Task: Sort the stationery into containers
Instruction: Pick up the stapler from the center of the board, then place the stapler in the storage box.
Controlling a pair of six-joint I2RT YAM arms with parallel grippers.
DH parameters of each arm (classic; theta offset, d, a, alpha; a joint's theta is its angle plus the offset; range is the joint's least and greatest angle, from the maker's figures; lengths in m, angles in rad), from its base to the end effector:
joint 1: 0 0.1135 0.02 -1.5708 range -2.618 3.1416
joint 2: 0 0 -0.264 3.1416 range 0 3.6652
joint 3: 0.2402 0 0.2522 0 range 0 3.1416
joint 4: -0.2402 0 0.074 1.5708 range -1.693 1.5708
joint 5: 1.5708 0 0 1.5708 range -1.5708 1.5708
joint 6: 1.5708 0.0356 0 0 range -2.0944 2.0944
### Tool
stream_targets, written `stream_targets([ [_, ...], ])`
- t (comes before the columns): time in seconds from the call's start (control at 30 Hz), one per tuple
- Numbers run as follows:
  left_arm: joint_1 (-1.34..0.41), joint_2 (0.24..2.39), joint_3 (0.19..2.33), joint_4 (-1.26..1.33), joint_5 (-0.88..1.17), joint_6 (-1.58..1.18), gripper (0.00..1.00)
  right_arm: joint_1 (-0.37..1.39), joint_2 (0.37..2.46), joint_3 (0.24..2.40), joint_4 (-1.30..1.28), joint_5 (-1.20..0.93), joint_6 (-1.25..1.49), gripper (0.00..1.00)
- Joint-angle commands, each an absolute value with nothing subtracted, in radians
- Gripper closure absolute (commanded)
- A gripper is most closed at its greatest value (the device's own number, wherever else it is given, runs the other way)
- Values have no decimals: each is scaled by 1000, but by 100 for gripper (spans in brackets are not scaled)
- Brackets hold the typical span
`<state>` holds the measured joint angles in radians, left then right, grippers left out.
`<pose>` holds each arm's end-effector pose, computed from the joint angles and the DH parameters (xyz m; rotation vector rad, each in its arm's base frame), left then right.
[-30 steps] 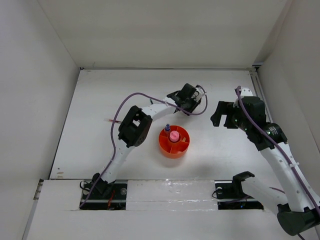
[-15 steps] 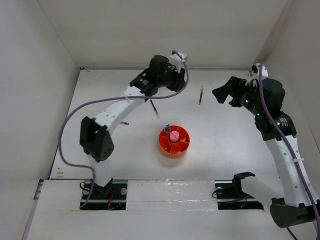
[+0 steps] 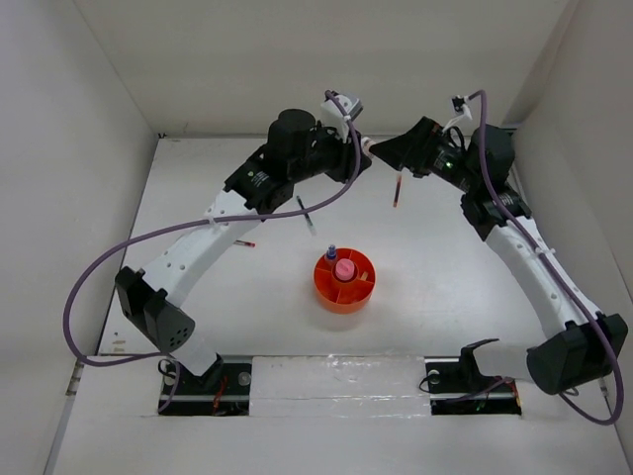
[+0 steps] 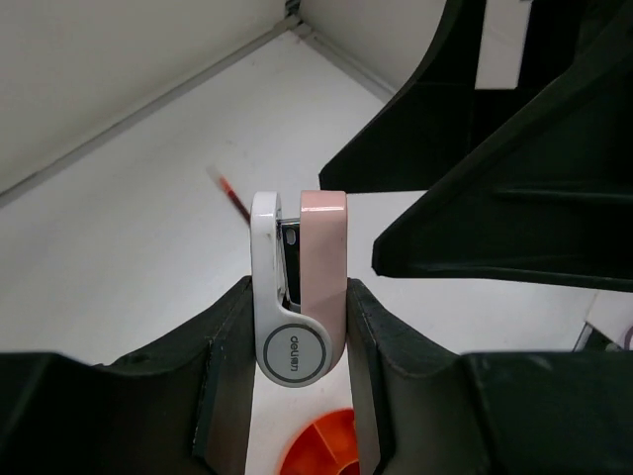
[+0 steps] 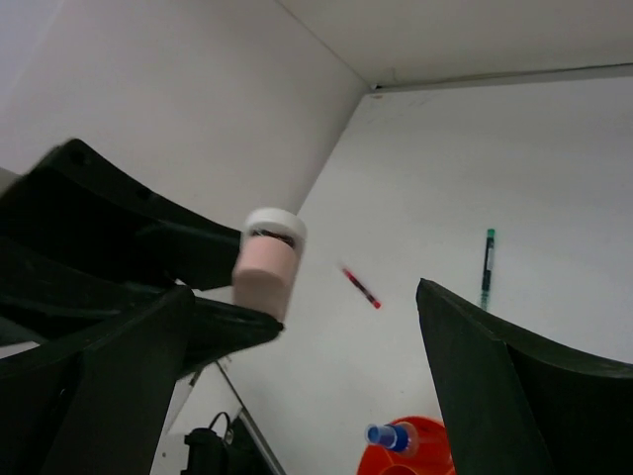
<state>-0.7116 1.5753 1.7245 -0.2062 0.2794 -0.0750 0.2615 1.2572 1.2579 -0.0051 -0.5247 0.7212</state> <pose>0.2682 -0.2442 0.4671 0.7361 1.5224 -0.8245 0.2739 0.0918 0.4243 -0.0534 1.7020 1.1623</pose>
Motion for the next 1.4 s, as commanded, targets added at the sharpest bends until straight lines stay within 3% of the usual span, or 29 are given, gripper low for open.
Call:
stream_targets([
  [0.0,-706,1491,1677,-202,187,-66,100,311,1268,1331,115,-470,778,0],
  [0.5,-715,1448,1641,-184,198,-66,100,451,1331,1307,196,-334,840,10],
  [0.63,-715,1457,1641,-184,209,-57,100,462,1341,1296,233,-334,859,22],
  [0.7,-715,1457,1641,-184,233,-57,100,474,1350,1287,251,-324,859,36],
  [0.73,-715,1457,1641,-184,233,-57,100,474,1359,1287,252,-324,859,36],
  [0.77,-715,1457,1632,-184,233,-57,100,474,1359,1287,252,-324,859,46],
  [0.87,-715,1457,1632,-184,233,-57,100,483,1370,1298,252,-333,868,65],
  [1.13,-715,1457,1632,-184,198,-48,100,503,1390,1298,224,-353,868,69],
  [1.2,-715,1457,1632,-184,198,-38,100,515,1400,1307,210,-362,868,83],
  [1.23,-715,1466,1632,-184,184,-38,100,528,1401,1307,192,-373,859,100],
  [1.33,-715,1476,1641,-195,158,-29,100,528,1401,1316,192,-383,848,100],
  [1.37,-715,1476,1641,-195,147,-29,95,528,1401,1316,192,-383,836,100],
])
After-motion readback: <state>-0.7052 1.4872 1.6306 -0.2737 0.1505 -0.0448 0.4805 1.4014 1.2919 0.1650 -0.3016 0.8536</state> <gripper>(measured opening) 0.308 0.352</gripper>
